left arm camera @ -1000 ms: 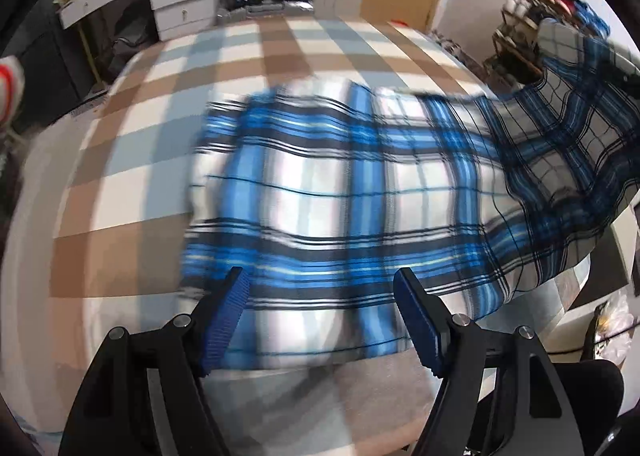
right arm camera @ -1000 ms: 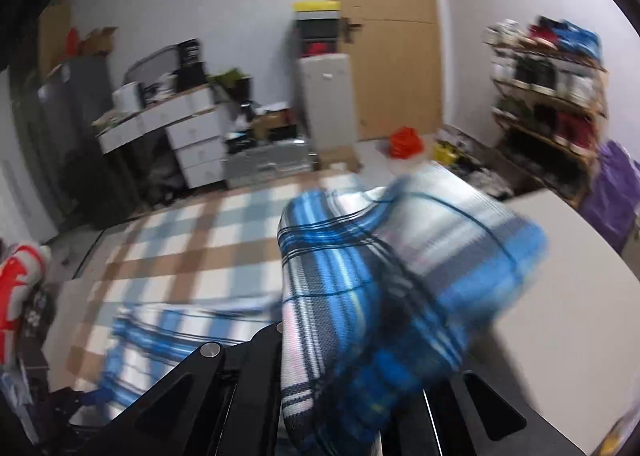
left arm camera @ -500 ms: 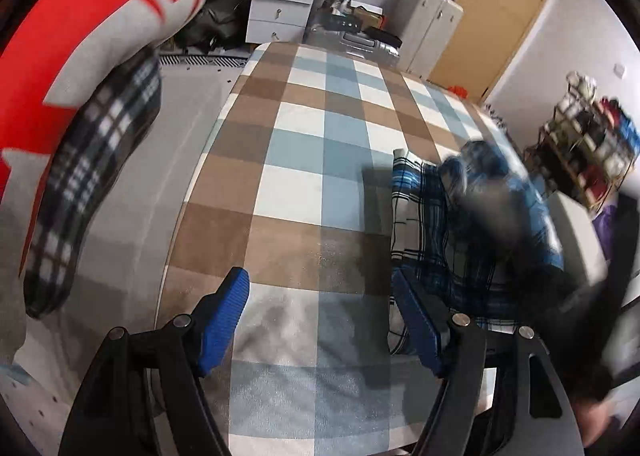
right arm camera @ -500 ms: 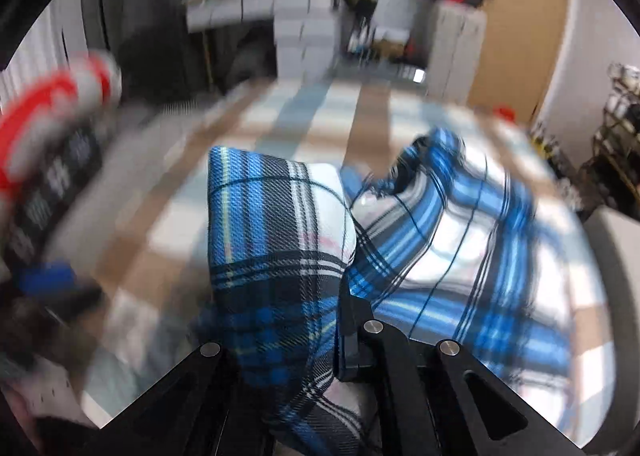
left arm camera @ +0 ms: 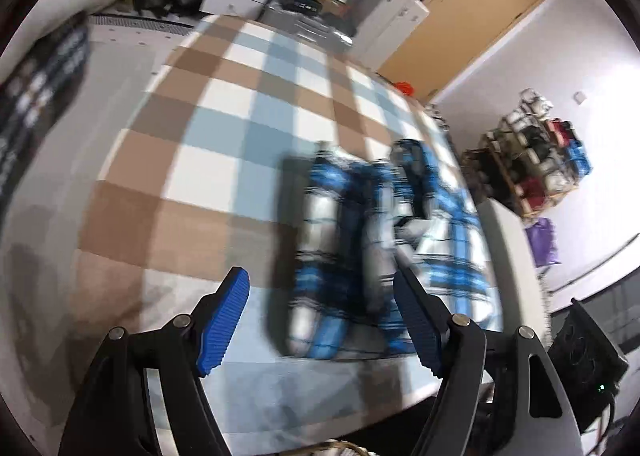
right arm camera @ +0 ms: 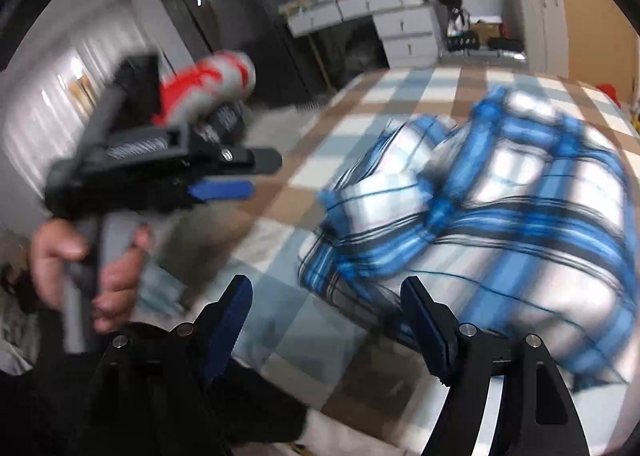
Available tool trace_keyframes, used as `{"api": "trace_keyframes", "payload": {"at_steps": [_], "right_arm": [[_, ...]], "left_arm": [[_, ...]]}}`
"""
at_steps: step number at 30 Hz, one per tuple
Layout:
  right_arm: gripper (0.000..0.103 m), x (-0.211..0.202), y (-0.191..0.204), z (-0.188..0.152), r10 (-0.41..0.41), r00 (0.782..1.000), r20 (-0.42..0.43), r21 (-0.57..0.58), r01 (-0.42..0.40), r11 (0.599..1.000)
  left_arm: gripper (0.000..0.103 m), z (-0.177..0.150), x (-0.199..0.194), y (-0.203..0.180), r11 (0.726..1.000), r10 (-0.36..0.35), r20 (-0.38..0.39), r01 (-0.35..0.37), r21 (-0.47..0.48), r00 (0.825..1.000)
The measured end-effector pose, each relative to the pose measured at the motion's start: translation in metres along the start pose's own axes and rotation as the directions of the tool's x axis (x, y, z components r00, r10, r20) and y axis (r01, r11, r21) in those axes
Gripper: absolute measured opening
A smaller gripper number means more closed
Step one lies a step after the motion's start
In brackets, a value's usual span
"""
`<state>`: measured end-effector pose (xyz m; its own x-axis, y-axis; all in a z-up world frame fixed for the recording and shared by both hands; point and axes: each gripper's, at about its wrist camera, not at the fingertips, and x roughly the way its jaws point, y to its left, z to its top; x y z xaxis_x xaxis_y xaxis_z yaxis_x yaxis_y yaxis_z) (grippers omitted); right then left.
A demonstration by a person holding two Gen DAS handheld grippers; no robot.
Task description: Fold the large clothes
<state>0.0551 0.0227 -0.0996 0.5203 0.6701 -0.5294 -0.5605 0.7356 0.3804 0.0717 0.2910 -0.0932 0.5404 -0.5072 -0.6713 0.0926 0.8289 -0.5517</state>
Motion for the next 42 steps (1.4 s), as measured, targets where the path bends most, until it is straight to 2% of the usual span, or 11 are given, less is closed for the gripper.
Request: {"api": "trace_keyframes", "payload": {"at_steps": [5,8,10,15,16,17,18,24,29,38,42], "right_arm": [[0.098,-0.065,-0.060,0.002,-0.031,0.974,0.224,0.111,0.006,0.994],[0.098,-0.077,-0.098,-0.008,-0.028,0.957,0.287,0.236,-0.042,0.971],[0.098,-0.080,-0.122,-0.007,-0.006,0.966,0.258,0.341,-0.086,0.936],[0.098,-0.110,-0.138,-0.006,0.027,0.936,0.350,0.360,-0.160,0.919],[0.098,-0.115,-0.137,-0.006,0.023,0.933,0.359,0.352,-0.158,0.922],[0.098,-0.119,-0.138,-0.005,0.017,0.927,0.375,0.342,-0.156,0.927],[0.098,-0.123,-0.139,-0.004,0.023,0.921,0.389,0.332,-0.164,0.929],[0.100,-0.136,-0.138,-0.013,0.080,0.901,0.427,0.334,-0.239,0.912],[0.100,-0.130,-0.133,-0.015,0.073,0.918,0.389,0.347,-0.220,0.912],[0.100,-0.103,-0.123,-0.014,0.045,0.954,0.297,0.369,-0.158,0.916],[0.101,-0.101,-0.126,-0.015,0.019,0.955,0.295,0.395,-0.140,0.908]], "left_arm": [[0.071,0.022,0.022,-0.067,0.982,-0.139,-0.132,0.154,0.113,0.981],[0.071,0.036,0.057,-0.107,0.963,0.016,-0.186,0.035,0.268,0.982],[0.071,0.047,0.097,-0.121,0.930,0.210,-0.237,-0.119,0.347,0.949],[0.069,0.066,0.167,-0.112,0.938,0.268,-0.389,-0.145,0.316,0.881],[0.061,0.070,0.173,-0.109,0.945,0.256,-0.399,-0.141,0.294,0.881],[0.026,0.073,0.175,-0.107,0.950,0.252,-0.401,-0.146,0.276,0.881],[0.005,0.075,0.178,-0.105,0.955,0.237,-0.417,-0.131,0.267,0.878],[0.000,0.089,0.150,-0.123,0.973,0.161,-0.373,-0.083,0.215,0.914],[0.000,0.103,0.103,-0.133,0.987,-0.024,-0.335,0.076,0.144,0.942],[0.000,0.085,0.074,-0.107,0.980,0.030,-0.284,0.028,0.199,0.958],[0.000,0.064,0.096,-0.103,0.977,0.079,-0.356,-0.002,0.212,0.931]]}}
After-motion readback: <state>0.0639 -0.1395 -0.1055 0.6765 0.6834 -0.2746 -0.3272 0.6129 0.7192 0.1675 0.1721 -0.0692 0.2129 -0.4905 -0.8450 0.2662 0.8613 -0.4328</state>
